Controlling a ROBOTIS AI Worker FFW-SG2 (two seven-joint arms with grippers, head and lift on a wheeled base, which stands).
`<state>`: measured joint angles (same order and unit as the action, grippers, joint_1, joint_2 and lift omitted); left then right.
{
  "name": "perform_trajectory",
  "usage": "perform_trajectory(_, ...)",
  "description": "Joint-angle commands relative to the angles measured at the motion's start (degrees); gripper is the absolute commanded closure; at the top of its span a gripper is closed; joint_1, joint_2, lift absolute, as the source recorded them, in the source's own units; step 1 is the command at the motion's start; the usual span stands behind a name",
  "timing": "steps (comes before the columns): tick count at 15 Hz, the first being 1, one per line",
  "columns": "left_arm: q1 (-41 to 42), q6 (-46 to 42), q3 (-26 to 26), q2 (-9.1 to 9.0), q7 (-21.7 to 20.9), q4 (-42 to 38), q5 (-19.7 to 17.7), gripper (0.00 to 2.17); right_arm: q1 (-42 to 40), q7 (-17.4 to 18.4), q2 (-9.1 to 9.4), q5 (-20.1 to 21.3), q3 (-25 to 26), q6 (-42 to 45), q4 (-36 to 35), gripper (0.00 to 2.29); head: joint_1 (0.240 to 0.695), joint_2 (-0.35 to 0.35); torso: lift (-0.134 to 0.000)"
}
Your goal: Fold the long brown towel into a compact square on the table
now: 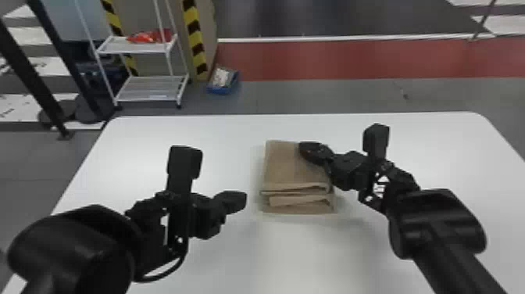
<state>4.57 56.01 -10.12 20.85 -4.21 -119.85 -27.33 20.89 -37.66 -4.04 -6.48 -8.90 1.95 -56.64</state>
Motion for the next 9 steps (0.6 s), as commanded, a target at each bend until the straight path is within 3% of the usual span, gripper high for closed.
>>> perform_trajectory(1, 0.09, -5.95, 0.19, 0.15, 0.61, 0.32, 0.79, 1.90, -8.40, 0.66, -0.97, -2.05, 4.24, -7.89, -16.92, 1.86, 0.695, 0.062, -0.128)
perform_trajectory(3, 0.35, -11.57, -0.34, -0.02, 2.28, 0.75, 0.88, 0.86, -13.94, 2.15, -2.29, -3.72, 7.67, -19.67, -30.72, 1.75, 0.695, 0.049, -0.128)
perform_trajectory(4, 0.62, -13.86, -0.51, -0.64, 2.80, 0.93, 2.20, 0.30, -16.23, 4.09, -3.52, -4.86, 8.81, -25.12, -37.05, 1.33, 0.695, 0.040, -0.128)
perform_trajectory(6, 1.67, -18.60, -0.51, -1.78, 3.42, 1.28, 3.34, 0.15, -19.57, 6.81, -5.89, -6.27, 9.69, -33.91, -46.10, 0.77, 0.695, 0.014, -0.128)
perform_trajectory(7, 2.46, -21.41, -0.43, -2.75, 3.60, 1.63, 4.04, 0.14, -21.41, 8.22, -6.42, -6.18, 10.04, -37.25, -50.15, 0.36, 0.695, -0.010, -0.128)
perform_trajectory(8, 3.17, -23.70, -0.34, -3.62, 4.47, 1.99, 5.18, 0.14, -22.82, 8.39, -6.42, -5.48, 10.39, -39.18, -53.05, 0.11, 0.695, -0.017, -0.128)
perform_trajectory(9, 4.13, -26.16, -0.34, -4.86, 5.44, 2.25, 7.12, 0.14, -24.66, 9.10, -6.42, -4.95, 11.01, -39.53, -55.51, 0.00, 0.695, -0.023, -0.128)
